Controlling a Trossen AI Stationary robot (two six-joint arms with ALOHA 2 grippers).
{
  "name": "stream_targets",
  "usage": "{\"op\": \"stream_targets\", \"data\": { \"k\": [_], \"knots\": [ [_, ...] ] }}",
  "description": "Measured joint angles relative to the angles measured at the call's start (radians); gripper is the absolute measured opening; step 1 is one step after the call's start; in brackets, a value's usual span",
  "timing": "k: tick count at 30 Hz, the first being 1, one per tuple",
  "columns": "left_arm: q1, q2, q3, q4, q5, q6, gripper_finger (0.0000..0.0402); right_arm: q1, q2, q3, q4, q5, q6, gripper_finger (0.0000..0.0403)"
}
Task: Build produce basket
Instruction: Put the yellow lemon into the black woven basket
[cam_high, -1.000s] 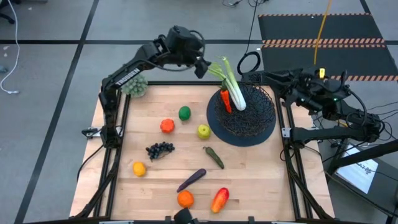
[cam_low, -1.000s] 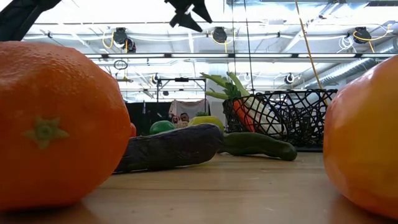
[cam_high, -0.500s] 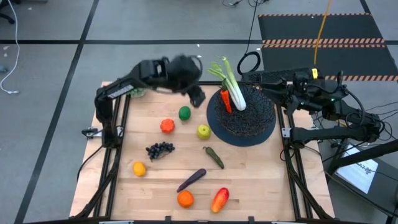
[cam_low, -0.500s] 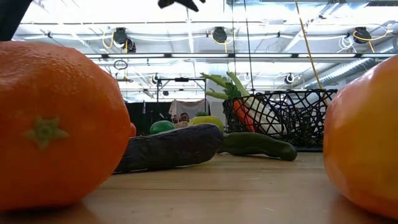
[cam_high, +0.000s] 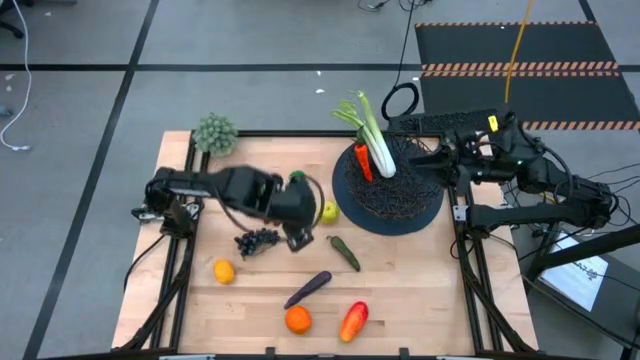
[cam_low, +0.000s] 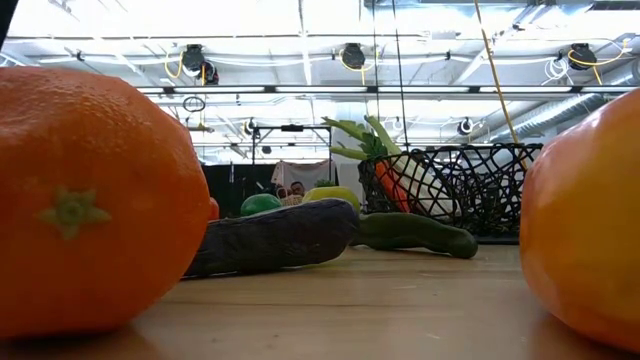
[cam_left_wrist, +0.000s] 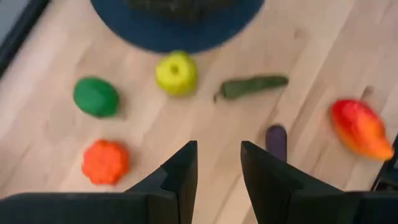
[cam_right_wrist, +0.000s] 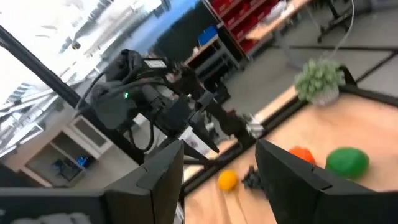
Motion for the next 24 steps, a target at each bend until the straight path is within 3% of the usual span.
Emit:
{"op": "stream_targets", "data": {
  "k": [6, 14, 19, 24],
  "knots": [
    [-0.066, 0.003, -0.208, 0.021, 0.108, -0.104, 0.0122, 0.033, 0.003, 0.000, -0.035, 0.010, 0.005, 0.0193],
    [-0.110, 0.003, -0.418, 0.209, 0.317, -0.072, 0.0122, 0.057, 0.022, 0.000, -0.035, 0.036, 0.032, 0.0193],
    [-0.112, -0.005, -0.478, 0.242, 0.330, -0.075, 0.0122, 0.057, 0.052, 0.000, -0.034, 0.070, 0.035, 0.0193],
    [-0.111, -0.099, -0.619, 0.273, 0.339, -0.091, 0.0122, 0.057, 0.094, 0.000, -0.032, 0.098, 0.092, 0.0193]
  ]
}}
